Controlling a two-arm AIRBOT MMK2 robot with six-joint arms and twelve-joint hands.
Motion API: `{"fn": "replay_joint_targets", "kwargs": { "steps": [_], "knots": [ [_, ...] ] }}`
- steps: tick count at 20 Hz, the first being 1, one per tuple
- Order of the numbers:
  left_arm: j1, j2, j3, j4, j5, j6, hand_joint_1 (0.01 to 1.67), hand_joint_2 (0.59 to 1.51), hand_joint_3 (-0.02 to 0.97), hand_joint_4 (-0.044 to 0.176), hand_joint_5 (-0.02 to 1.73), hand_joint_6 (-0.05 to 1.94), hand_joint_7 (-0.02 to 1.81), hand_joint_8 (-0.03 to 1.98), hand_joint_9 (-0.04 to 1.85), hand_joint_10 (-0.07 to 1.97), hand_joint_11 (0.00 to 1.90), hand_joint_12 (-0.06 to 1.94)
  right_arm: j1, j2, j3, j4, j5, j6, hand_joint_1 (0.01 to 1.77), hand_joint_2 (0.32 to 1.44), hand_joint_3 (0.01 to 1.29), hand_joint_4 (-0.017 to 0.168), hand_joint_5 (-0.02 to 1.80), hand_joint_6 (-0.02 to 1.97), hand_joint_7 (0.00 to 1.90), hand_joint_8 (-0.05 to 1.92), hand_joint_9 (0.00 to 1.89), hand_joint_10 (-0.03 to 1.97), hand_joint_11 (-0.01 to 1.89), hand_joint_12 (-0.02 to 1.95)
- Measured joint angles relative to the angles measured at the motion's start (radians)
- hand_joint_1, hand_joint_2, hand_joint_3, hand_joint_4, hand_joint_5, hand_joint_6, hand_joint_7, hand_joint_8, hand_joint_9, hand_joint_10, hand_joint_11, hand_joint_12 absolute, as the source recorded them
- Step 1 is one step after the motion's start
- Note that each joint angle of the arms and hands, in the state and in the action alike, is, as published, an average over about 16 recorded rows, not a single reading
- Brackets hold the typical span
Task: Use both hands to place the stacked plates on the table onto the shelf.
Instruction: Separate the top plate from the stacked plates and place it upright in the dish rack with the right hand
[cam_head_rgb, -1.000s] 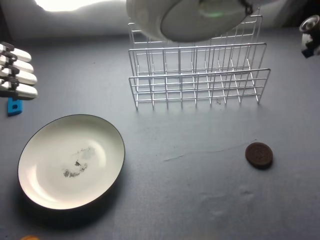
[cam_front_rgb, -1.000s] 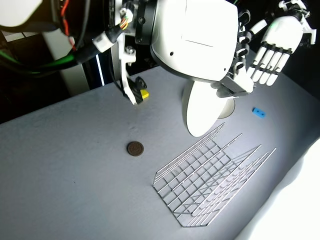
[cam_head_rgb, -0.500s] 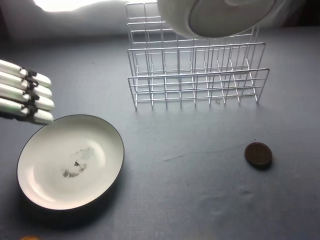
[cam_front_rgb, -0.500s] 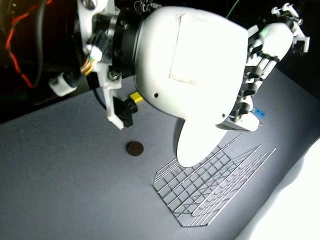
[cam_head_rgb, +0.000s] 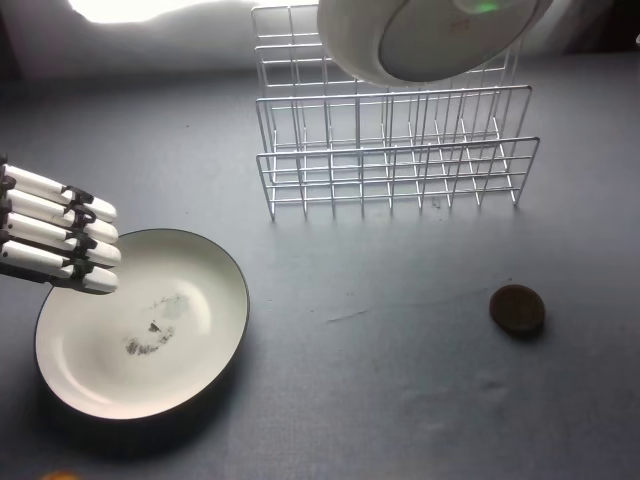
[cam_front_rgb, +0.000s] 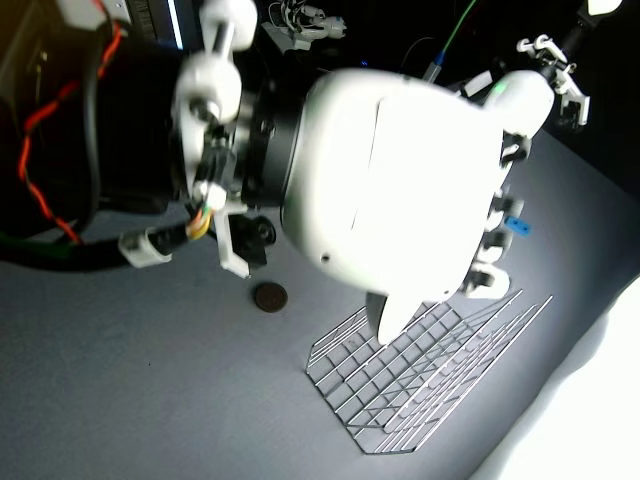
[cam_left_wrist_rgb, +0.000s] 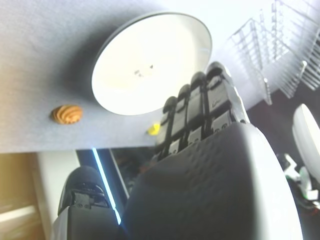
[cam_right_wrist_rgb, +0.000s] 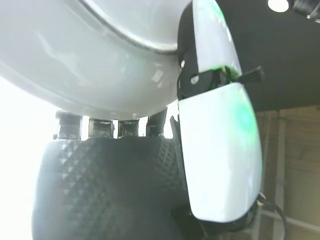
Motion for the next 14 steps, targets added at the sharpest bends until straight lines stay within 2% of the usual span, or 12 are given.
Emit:
{"fn": "replay_joint_targets", "kwargs": {
  "steps": [7,14],
  "knots": [
    [0.066,-0.023,0.023,-0.031,0.039,0.013,0.02,1.071,0.017,0.0,0.02,0.01,0.02,-0.01,0.01,0.02,0.01,-0.01,-0.028,-0.05,0.077,-0.002,0.0,0.003,1.24,1.0,0.01,-0.004,0.98,0.77,0.93,1.29,0.79,1.17,0.53,1.53],
    [0.1,-0.032,0.031,-0.041,0.06,0.014,0.02,1.081,0.017,0.0,0.02,0.01,0.02,-0.01,0.02,0.02,0.01,-0.01,-0.058,-0.105,0.153,0.001,-0.001,0.012,1.25,1.02,0.01,-0.006,0.96,0.78,0.94,1.28,0.8,1.15,0.55,1.52]
  ]
}}
